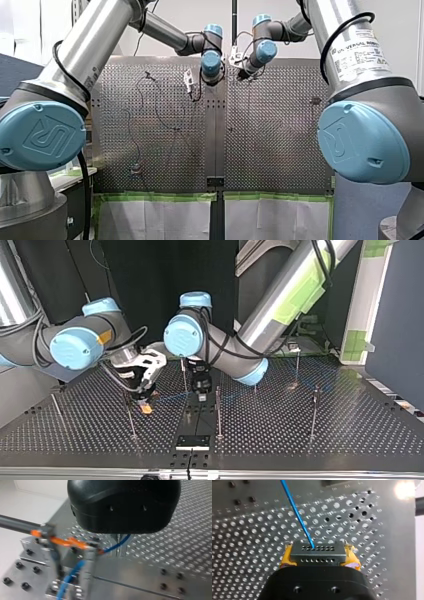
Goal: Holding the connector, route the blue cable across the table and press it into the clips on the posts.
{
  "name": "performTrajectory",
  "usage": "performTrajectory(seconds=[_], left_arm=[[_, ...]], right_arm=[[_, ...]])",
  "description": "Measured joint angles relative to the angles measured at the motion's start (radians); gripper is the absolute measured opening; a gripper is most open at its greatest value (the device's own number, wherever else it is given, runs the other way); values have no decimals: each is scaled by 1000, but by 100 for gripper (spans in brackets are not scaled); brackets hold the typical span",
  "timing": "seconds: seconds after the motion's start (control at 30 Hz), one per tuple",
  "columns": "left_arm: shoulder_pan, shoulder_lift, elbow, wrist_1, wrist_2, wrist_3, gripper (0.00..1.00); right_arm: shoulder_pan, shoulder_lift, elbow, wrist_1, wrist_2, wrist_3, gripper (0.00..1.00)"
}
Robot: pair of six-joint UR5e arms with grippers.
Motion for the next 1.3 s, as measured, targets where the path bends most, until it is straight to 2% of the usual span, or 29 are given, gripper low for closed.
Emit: performTrajectory(seconds=[0.13, 0.2, 0.6, 1.3], left_arm=[[-12, 1, -32, 7, -23, 0, 0], [-16, 2, -52, 21, -38, -2, 0], [-47, 1, -159, 123, -60, -10, 0], [-71, 0, -334, 284, -39, -14, 0]], right_arm=[[4, 0, 17, -1, 0, -2, 0], [18, 0, 17, -2, 1, -2, 0], [18, 1, 18, -3, 1, -2, 0], [18, 0, 18, -1, 0, -2, 0]])
